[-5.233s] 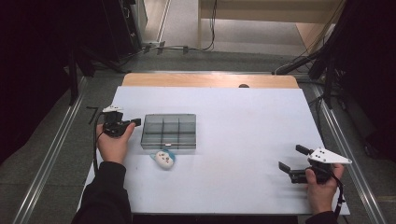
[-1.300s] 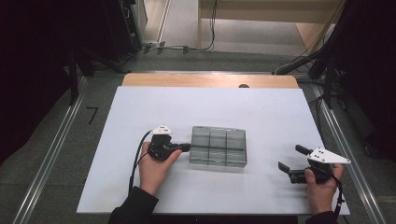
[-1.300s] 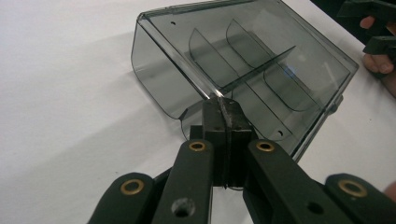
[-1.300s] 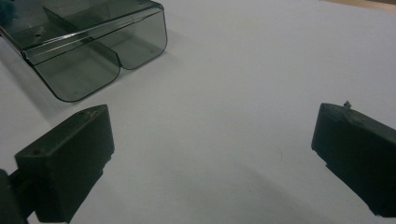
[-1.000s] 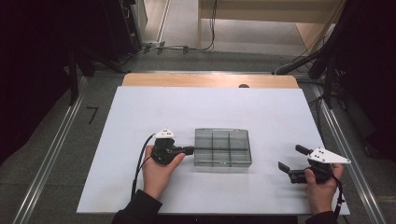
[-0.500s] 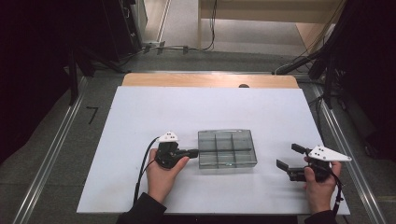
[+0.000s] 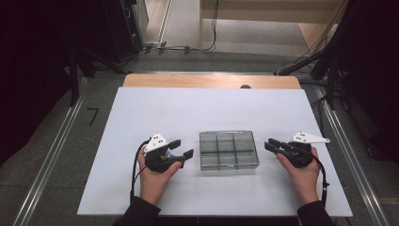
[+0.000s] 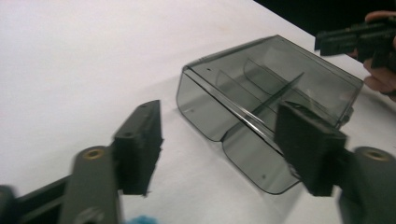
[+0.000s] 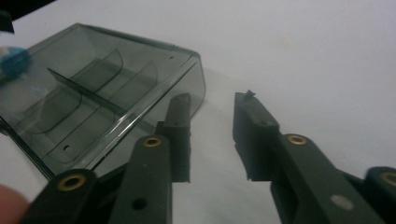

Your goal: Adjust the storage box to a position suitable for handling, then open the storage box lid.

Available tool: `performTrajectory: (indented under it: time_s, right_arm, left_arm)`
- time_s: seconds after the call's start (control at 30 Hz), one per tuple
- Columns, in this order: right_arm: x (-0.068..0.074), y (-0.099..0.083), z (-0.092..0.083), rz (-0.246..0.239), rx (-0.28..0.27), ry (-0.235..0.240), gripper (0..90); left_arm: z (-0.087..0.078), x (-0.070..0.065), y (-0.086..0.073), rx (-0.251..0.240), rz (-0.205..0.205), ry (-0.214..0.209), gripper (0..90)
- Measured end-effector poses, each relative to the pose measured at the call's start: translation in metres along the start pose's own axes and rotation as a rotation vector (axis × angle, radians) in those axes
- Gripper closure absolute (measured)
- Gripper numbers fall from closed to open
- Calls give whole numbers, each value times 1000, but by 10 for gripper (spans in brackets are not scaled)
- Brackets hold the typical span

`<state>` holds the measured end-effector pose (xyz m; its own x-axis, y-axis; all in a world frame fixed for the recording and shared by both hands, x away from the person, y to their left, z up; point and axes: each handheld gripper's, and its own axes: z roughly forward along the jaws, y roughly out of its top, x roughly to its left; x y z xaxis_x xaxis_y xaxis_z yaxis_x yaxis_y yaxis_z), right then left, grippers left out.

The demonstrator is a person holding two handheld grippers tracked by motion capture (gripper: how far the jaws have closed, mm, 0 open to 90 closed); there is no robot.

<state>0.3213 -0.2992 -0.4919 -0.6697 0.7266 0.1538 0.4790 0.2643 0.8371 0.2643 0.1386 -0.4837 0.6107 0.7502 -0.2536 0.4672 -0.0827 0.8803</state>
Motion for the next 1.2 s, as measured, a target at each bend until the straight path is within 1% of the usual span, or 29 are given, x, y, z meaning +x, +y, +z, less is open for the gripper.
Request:
performTrajectory:
  time_s: [0.03,0.07,0.1,0.2,0.23,0.27,0.33,0.37,0.43,0.53,0.57,0.63,0.7,0.8,0.83,0.93,1.0,1.1,1.17,1.2]
  right_arm:
    - [0,0,0,0,0,0,732]
    - [3,-1,5,-8,16,4,744]
    - [6,-2,9,-15,30,10,756]
    - [15,-5,20,-27,51,29,789]
    - [21,-6,24,-56,75,-16,810]
    - [21,-6,24,-56,75,-16,810]
    - [22,-7,24,-49,69,-14,838]
    - [24,-7,23,-50,69,-14,874]
    - [27,-8,23,-58,63,-26,877]
    - [29,-9,22,-55,61,-24,878]
    - [31,-9,22,-58,61,-8,878]
    - [35,-9,23,-74,61,-2,878]
    - [37,-9,23,-78,62,1,878]
    - [44,-10,23,-98,63,21,878]
    - [44,-10,23,-107,60,26,878]
    - [45,-10,22,-110,54,34,877]
    - [44,-11,20,-100,47,50,861]
    - [43,-11,18,-104,52,55,865]
    - [43,-12,17,-103,54,70,876]
    - [44,-13,16,-111,56,78,878]
  left_arm:
    - [-1,1,-1,-4,-2,-6,263]
    - [-1,2,-2,-9,-5,-11,232]
    - [-1,3,-3,-11,-8,-26,196]
    - [-2,5,-5,-7,-3,-54,86]
    - [-3,5,-5,-9,-1,-63,34]
    - [-4,6,-5,-12,2,-63,34]
    - [-6,7,-6,-14,5,-65,21]
    - [-6,8,-7,-14,4,-67,20]
    - [-6,9,-8,-9,3,-66,20]
    - [-6,10,-9,-7,1,-71,20]
    - [-6,10,-9,-8,2,-71,20]
    - [-6,9,-8,-10,4,-72,20]
    - [-6,9,-8,-12,5,-70,20]
    - [-6,9,-9,-11,6,-75,20]
    - [-6,8,-9,-11,6,-76,20]
    - [-7,8,-8,-12,6,-76,20]
    - [-9,8,-8,-13,7,-74,20]
    - [-12,8,-8,-19,2,-78,21]
    - [-15,8,-9,-20,-2,-75,22]
    - [-16,7,-9,-23,-7,-75,28]
